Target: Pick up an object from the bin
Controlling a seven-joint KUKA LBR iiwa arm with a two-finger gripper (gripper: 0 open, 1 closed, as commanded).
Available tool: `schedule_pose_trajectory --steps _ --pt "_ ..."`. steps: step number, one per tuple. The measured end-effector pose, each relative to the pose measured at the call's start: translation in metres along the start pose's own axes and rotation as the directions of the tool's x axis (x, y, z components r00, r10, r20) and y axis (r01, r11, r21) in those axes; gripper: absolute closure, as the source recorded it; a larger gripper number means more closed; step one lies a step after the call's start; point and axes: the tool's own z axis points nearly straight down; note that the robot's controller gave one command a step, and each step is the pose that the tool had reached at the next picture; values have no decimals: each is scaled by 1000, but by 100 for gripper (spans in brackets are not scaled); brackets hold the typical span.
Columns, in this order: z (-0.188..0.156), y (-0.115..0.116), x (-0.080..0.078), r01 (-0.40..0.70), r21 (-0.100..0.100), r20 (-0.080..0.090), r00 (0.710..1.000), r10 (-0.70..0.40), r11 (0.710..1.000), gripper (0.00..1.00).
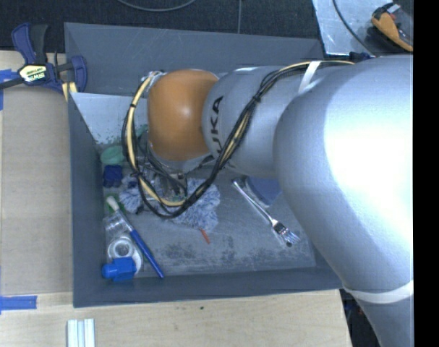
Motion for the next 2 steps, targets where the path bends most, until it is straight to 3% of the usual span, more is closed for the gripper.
schedule_pose_trajectory --steps 1,2 --pt "0 0 0 -1 0 0 1000 1 1000 100" --pt "-25 -1 3 -1 2 -9 1000 1 1000 100"
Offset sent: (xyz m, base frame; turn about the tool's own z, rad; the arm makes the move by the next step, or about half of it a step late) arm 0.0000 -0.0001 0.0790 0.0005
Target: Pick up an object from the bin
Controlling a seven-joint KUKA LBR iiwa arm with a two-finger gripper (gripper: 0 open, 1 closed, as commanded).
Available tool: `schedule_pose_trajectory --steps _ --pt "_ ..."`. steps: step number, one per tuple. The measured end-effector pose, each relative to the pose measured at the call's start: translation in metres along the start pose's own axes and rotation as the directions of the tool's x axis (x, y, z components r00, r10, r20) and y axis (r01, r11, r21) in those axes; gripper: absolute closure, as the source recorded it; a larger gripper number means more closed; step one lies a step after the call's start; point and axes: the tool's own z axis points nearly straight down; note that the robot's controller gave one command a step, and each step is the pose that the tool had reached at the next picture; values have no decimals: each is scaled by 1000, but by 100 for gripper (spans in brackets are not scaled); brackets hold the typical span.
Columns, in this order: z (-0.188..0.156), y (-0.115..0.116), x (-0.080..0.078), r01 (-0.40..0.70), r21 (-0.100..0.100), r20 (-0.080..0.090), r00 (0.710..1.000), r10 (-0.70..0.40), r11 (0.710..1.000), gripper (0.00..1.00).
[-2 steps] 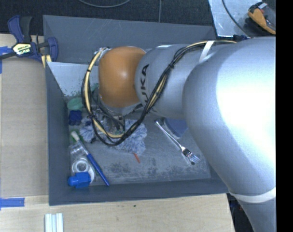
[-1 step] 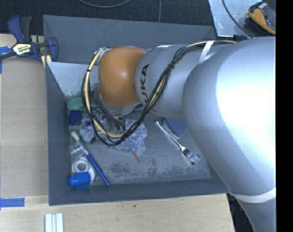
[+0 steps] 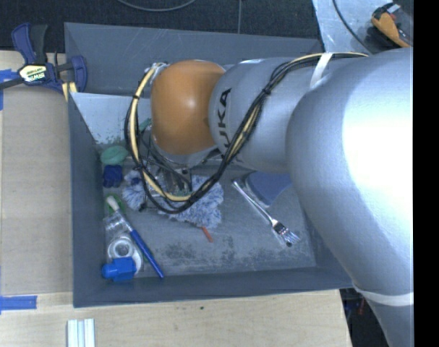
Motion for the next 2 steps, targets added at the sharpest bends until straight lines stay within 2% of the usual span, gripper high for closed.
schedule_pose_trajectory --steps 1,2 --pt "-38 1 -3 0 -3 11 1000 0 1000 100" --pt "-71 1 -3 -2 -2 9 1000 2 1000 100"
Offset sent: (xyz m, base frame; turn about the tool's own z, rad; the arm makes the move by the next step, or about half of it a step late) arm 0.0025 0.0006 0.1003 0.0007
